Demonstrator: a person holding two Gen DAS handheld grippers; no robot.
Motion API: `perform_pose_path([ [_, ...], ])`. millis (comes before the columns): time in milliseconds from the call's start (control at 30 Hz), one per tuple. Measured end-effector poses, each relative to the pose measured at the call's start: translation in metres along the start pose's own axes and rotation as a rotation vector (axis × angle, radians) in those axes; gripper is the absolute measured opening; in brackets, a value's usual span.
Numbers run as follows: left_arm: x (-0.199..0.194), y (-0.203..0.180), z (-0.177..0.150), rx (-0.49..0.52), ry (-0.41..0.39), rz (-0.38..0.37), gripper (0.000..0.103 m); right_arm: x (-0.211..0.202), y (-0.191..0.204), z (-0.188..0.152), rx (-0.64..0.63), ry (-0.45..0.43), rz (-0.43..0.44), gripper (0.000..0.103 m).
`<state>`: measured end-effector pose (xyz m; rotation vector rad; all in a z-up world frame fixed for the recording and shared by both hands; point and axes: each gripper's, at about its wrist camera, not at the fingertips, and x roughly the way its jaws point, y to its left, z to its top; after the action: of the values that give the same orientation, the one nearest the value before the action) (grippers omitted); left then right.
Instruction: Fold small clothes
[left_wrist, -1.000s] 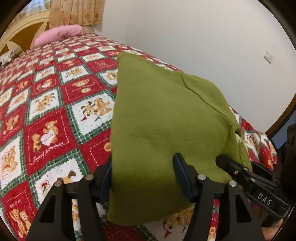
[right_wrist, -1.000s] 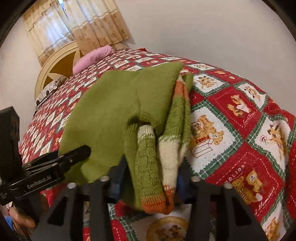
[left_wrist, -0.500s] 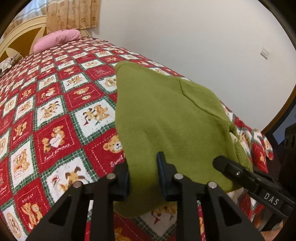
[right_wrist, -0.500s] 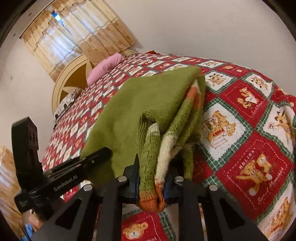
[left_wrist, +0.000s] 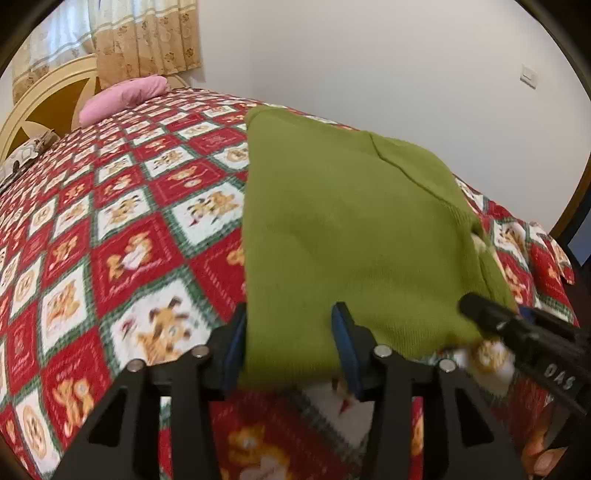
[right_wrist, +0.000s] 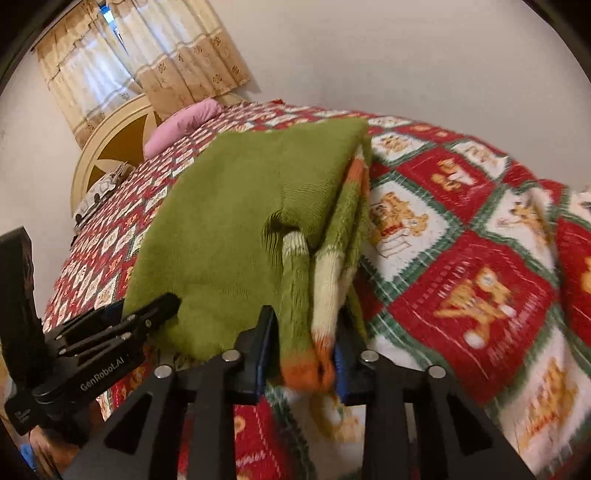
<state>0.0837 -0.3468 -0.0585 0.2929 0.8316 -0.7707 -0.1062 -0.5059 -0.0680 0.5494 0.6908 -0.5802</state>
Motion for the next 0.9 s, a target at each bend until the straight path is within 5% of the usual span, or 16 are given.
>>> perform_pose_path([
  [133,-0.014,0.003,-0.018,0.009,-0.004,0.032,0.061,-0.027,0.003,-0.017,-0.015,-0.046,-0.067,0.036],
  [267,-0.03,-0.002,-0.039,0.051,-0.007,0.074,0.061,-0.053,0.012,-0.035,-0.045,-0.103,-0.144,0.059],
  [600,-0.089,0.001,-0.083,0.059,-0.067,0.084,0.085,-0.101,0.047,-0.066,-0.062,-0.134,-0.166,0.059],
  [800,-0.136,-0.005,-0.077,0.085,-0.208,0.159,0.103,-0.151,0.069,-0.062,-0.101,-0.219,-0.134,0.059],
  [900,-0.158,-0.011,-0.071,0.08,-0.268,0.147,0.103,-0.183,0.073,-0.06,-0.126,-0.283,-0.125,0.072],
])
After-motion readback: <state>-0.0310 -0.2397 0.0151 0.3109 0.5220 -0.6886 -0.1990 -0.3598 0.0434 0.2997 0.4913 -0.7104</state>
